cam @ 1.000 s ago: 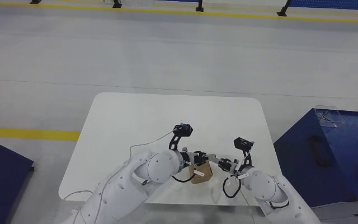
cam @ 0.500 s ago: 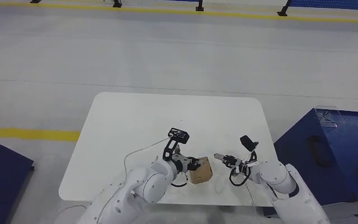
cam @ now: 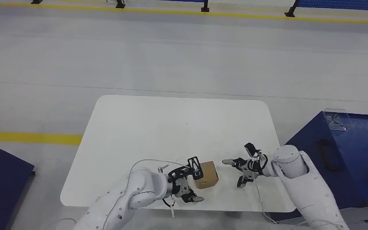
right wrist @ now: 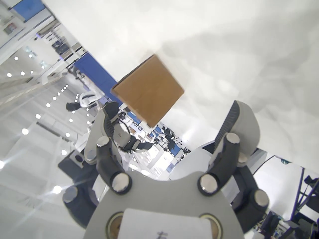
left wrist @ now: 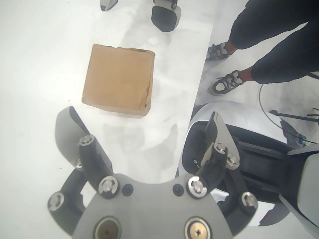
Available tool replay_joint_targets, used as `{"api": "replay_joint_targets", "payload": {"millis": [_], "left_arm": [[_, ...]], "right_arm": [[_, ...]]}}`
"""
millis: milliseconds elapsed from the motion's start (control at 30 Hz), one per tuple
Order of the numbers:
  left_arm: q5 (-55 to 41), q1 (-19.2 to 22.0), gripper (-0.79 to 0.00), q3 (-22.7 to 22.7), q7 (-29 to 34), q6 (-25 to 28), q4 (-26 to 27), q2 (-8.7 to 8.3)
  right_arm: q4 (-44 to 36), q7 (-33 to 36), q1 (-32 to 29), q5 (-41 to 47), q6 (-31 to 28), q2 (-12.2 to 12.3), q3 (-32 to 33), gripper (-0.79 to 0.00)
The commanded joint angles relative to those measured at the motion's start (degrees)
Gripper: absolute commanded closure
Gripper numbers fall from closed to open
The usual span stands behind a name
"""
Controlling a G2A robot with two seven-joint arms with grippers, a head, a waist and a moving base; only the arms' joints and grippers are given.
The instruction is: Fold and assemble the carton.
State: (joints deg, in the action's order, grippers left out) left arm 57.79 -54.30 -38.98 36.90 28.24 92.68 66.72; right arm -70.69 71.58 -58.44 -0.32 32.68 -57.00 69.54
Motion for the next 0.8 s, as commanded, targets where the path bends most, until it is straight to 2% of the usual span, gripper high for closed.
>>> {"api": "replay_joint_targets", "payload": {"millis": [0,133,300,433,767], "left_arm": [[3.4,1.0,-0.785,1.7,-1.3,-1.7,-2.6,0.74],[4.4,3.5,-0.785,4.4,-2.1,-1.6,-7.0,2.37],[1.6,6.8,-0.785,6.0,-1.5,-0.2,-12.4,4.25],[0.0,8.4,-0.785,6.5,-3.3,0.9,-15.1,5.37],[1.1,10.1,-0.785,8.6,-4.1,0.2,-18.2,7.65]], "right_arm": [[3.0,-0.1,3.1,-0.8,0.2,-0.2,-5.0,-0.785],[6.3,1.8,7.2,-0.6,-1.7,-0.2,-11.2,-0.785],[7.4,3.7,9.6,0.7,-3.7,0.3,-15.0,-0.785],[6.8,4.7,10.3,2.2,-4.7,1.1,-16.1,-0.785],[3.2,1.9,9.8,4.5,-1.9,3.0,-17.2,-0.785]]}}
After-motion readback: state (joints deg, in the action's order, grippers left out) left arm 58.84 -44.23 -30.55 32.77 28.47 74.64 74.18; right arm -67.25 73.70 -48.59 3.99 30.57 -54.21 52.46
